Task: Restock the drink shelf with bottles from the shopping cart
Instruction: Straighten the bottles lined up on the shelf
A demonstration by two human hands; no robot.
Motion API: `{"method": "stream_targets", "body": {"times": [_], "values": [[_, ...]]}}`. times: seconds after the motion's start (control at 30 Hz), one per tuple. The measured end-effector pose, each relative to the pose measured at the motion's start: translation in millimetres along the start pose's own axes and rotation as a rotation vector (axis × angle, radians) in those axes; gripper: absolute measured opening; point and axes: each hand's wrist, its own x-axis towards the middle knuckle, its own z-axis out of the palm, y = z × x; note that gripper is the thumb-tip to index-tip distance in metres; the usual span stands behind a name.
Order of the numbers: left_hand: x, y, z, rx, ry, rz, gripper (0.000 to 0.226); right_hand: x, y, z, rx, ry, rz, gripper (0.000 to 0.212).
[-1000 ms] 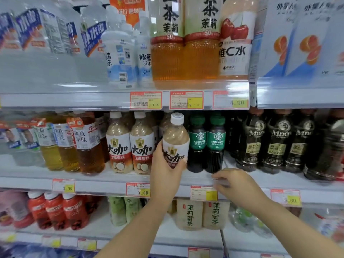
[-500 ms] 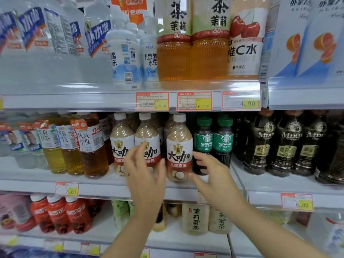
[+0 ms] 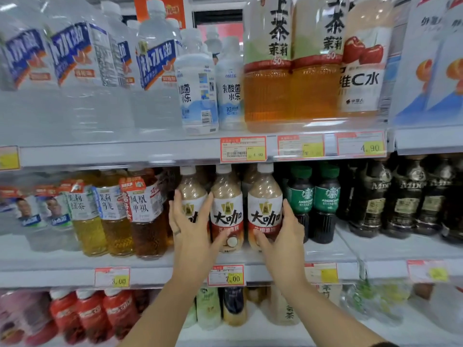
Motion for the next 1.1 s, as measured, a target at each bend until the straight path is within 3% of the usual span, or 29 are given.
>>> {"method": "stream_targets", "body": {"times": [0.8,0.9,1.0,1.1], "values": [[-2.0,-1.4,3.7,0.054,0.001,0.017,0.082,5.4,-13.4,4.0,0.030,-0.076,0.014,0.091],[-4.2,0.6,0.6,0.118,0.079,0.030,0.079,2.9,-8.1,1.4,0.042,-0.134,-0.010,0.099],[-0.6,9.7,-4.5,0.182,0.180,0.077,0.078,2.3,-8.4,-2.5,0.016,-0.104,-0.072,0.090],[13.6,19.9,-9.5,0.249,0.223,0.175,0.072,4.5,-19.0,-6.5,-0.168,0.069,-0.323,0.071]]}}
